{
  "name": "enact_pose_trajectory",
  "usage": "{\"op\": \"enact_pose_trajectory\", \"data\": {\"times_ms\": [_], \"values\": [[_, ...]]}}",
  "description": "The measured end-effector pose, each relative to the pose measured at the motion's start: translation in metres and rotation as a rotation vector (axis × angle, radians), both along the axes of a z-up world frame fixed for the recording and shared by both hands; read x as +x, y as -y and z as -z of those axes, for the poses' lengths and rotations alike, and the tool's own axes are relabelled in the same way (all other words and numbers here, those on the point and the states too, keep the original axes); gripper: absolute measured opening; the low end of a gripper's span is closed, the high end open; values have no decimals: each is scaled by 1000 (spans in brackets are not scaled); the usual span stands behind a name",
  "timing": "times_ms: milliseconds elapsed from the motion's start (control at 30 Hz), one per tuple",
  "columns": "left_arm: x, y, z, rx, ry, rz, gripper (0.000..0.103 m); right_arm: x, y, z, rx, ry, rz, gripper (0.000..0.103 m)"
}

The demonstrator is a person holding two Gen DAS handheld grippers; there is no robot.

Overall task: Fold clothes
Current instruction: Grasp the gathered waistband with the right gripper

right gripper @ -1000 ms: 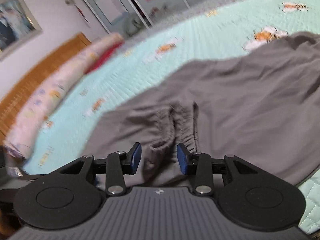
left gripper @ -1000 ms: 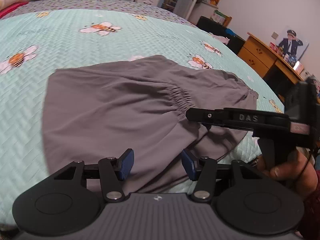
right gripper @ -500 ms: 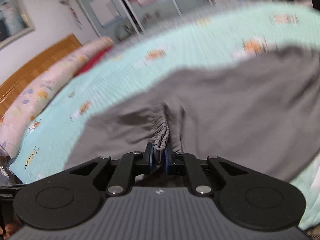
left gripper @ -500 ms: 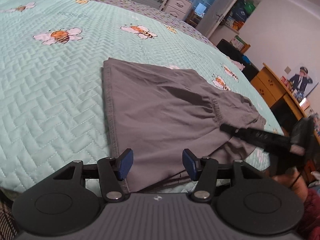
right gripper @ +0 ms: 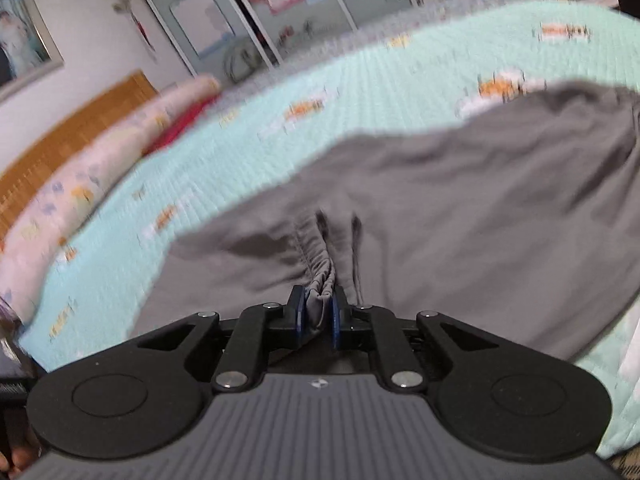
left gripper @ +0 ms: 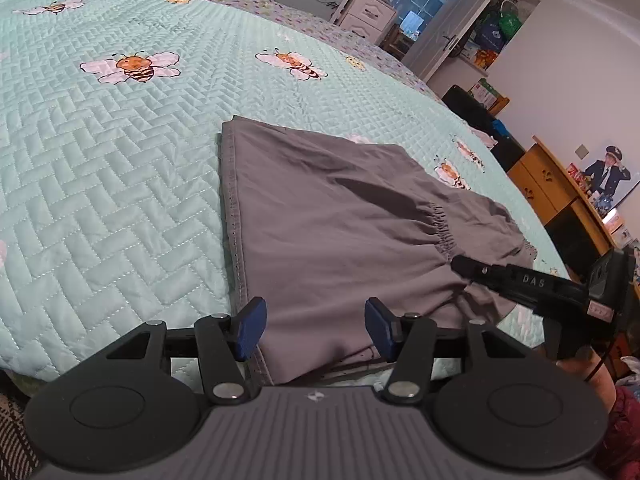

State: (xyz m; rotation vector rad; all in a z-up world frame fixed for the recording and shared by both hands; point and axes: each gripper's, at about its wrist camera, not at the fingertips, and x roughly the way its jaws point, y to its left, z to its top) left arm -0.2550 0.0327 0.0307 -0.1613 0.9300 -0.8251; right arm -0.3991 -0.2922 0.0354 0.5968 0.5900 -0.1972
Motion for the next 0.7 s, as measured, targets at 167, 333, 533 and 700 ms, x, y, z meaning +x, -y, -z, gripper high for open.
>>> {"op": "enact_pose_trajectory", "data": {"times_ms": [167,333,533,700], "values": [[4,-4,2,9,-11,-20,58,-2,6,-1,66,35,-15,33],[5,-7,5,3,-28,-33,58,15,12,-7,41,31,-46,57],[5,-9,6,4,-36,-41,58,41,24,-6,50,15,-67,57],[6,-11,6,-1,-38,-43,59,43,9,-26,-128,23,-107,57]]}}
